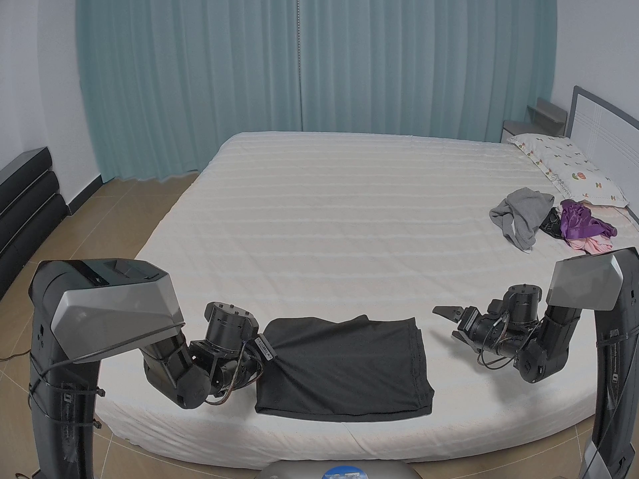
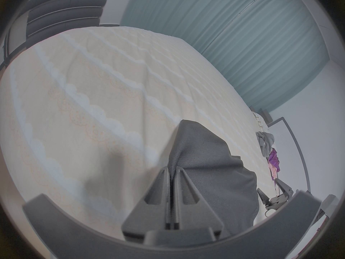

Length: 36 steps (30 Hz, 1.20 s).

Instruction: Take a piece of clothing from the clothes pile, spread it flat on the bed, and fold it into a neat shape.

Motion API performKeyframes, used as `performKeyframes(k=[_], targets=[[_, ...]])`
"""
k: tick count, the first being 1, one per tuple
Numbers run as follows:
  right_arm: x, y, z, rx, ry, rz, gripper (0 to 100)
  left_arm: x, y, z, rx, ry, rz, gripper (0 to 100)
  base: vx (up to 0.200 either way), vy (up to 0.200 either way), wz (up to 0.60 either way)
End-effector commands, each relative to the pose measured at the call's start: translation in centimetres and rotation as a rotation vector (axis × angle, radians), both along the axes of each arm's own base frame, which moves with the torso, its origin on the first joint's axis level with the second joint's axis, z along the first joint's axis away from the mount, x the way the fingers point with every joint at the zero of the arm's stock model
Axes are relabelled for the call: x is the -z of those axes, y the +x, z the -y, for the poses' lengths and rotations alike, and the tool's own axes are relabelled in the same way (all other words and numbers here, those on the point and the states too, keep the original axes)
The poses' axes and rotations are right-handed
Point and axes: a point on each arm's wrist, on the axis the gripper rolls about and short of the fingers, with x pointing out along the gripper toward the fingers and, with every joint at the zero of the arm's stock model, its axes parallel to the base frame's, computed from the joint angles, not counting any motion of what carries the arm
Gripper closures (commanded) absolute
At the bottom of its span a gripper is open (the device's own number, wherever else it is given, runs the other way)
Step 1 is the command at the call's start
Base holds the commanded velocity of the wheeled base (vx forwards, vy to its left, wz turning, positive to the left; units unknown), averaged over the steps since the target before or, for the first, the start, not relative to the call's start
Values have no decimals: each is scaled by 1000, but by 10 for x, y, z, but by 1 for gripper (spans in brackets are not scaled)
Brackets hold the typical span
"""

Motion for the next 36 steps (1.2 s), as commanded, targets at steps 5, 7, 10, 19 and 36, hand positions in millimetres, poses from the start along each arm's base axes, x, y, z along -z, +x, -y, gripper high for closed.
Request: performKeyframes(k=[5,7,10,19,36], targets=[[0,0,0,-1,0,-1,0,1,0,0,-2,1,-2,100,0,0,0],[0,0,0,-1,0,-1,0,0,0,0,-4,-1,-3,0,0,0,0],[0,0,0,-1,0,-1,0,0,0,0,-8,-5,-4,0,0,0,0],[-1,-1,0,-1,-1,-1,0,-4,-1,-1,-15,-18,1,0,0,0,0],[-27,-24,-15,40,-56,17,0,-56,16,-58,-171,-142,99,0,0,0,0]])
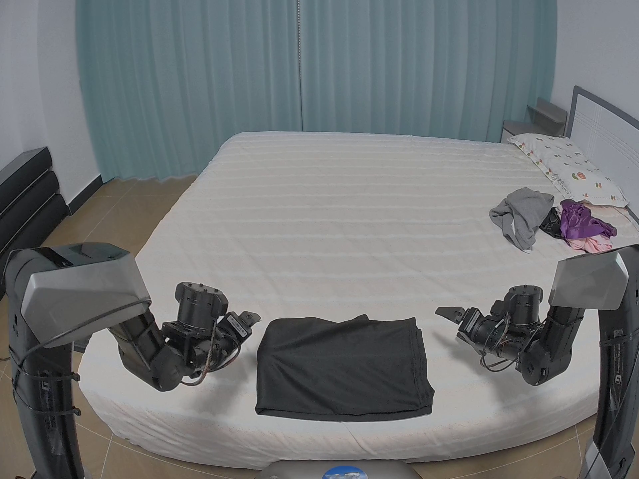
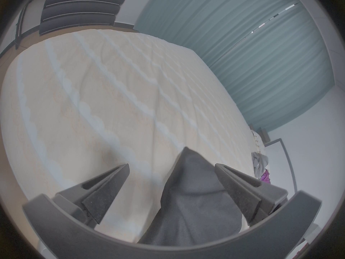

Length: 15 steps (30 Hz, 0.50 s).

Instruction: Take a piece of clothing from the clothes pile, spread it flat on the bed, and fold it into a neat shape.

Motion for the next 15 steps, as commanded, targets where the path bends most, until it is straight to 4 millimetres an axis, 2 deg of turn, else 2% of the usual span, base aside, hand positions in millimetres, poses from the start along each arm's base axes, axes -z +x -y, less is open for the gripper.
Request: performKeyframes(k=[1,2,7,9,10,12,13,15], targets=[[-25,-19,-13,-9,-23,28,0,-37,3,-25,-50,-32,96,0,0,0,0],[-25,-19,-13,-9,-23,28,0,-37,3,-25,-50,-32,96,0,0,0,0],[-66,-53,-21,43,-85,126,0,-95,-15,-38,-130,44,348,0,0,0,0],[-79,-65,-21,40,-80,169,0,-111,-25,-43,-121,56,411,0,0,0,0],[-92,-77,-19,33,-81,212,0,-123,-37,-46,-114,62,453,0,0,0,0],[-100,-87,-16,27,-95,236,0,-131,-45,-48,-113,67,478,0,0,0,0],[-110,-101,-12,19,-124,266,0,-143,-58,-49,-114,62,519,0,0,0,0],[-117,-113,-8,16,-156,293,0,-153,-69,-52,-120,48,558,0,0,0,0]])
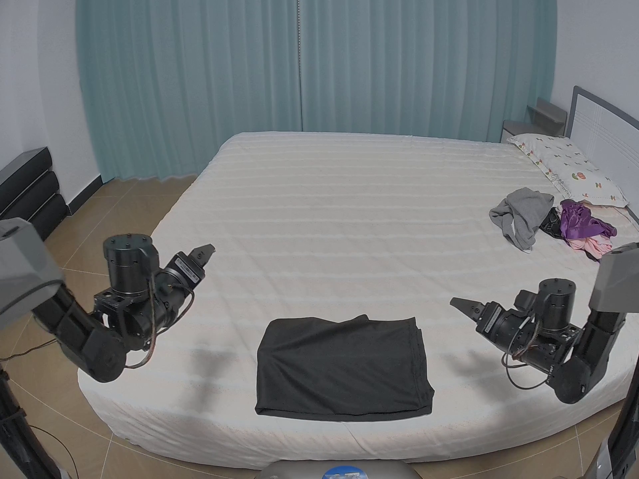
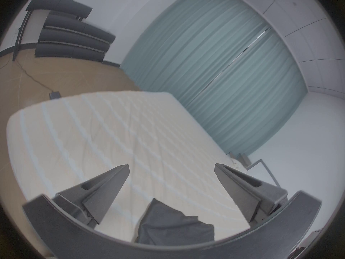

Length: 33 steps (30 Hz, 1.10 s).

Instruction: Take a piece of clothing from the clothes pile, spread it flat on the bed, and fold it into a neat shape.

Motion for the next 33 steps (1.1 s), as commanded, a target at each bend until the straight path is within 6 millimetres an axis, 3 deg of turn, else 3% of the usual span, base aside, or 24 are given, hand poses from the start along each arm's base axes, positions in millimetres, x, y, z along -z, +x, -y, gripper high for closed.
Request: performKeyframes(k=[1,5,10,14,24,25,27,28,33], targets=[[-53,-58,11,-5,-79,182,0,-59,-55,-16,-11,-17,204,0,0,0,0],[-81,-96,21,8,-155,325,0,-76,-84,-24,-17,-13,271,0,0,0,0],[-98,-121,30,52,-240,414,0,-93,-118,-34,-13,58,359,0,0,0,0],[-114,-157,39,74,-312,485,0,-100,-156,-46,-26,182,422,0,0,0,0],[-112,-224,58,55,-419,475,0,-107,-222,-66,-75,369,441,0,0,0,0],[-111,-239,62,63,-443,480,0,-105,-236,-70,-89,408,426,0,0,0,0],[-111,-241,63,65,-450,481,0,-105,-237,-71,-90,415,422,0,0,0,0],[-102,-262,69,85,-517,456,0,-101,-256,-76,-95,460,417,0,0,0,0],[-90,-285,73,138,-591,448,0,-95,-282,-84,-139,524,432,0,0,0,0]])
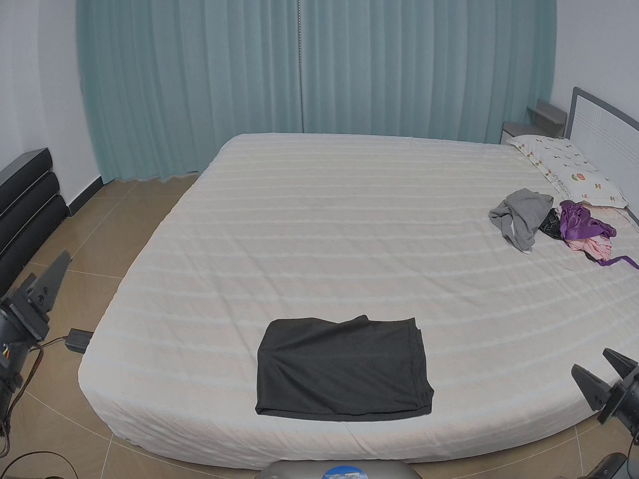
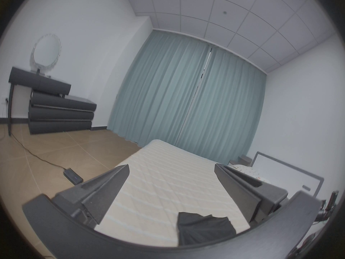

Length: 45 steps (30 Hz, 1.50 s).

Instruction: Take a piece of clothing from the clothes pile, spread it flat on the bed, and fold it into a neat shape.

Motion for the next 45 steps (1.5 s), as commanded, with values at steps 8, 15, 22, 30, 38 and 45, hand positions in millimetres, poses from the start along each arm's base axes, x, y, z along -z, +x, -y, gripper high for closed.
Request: performKeyframes(k=[8,15,22,30,38,45], targets=[[3,-78,12,129,-184,302,0,15,-110,-27,-240,259,210,0,0,0,0],[0,-90,11,185,-321,366,0,20,-132,-26,-332,347,245,0,0,0,0],[5,-87,11,192,-329,364,0,34,-148,-25,-367,396,276,0,0,0,0],[18,-73,11,220,-314,551,0,57,-132,-23,-281,402,364,0,0,0,0],[30,-70,11,207,-320,434,0,80,-121,-21,-186,431,288,0,0,0,0],[39,-69,10,169,-281,345,0,92,-117,-21,-143,330,183,0,0,0,0]])
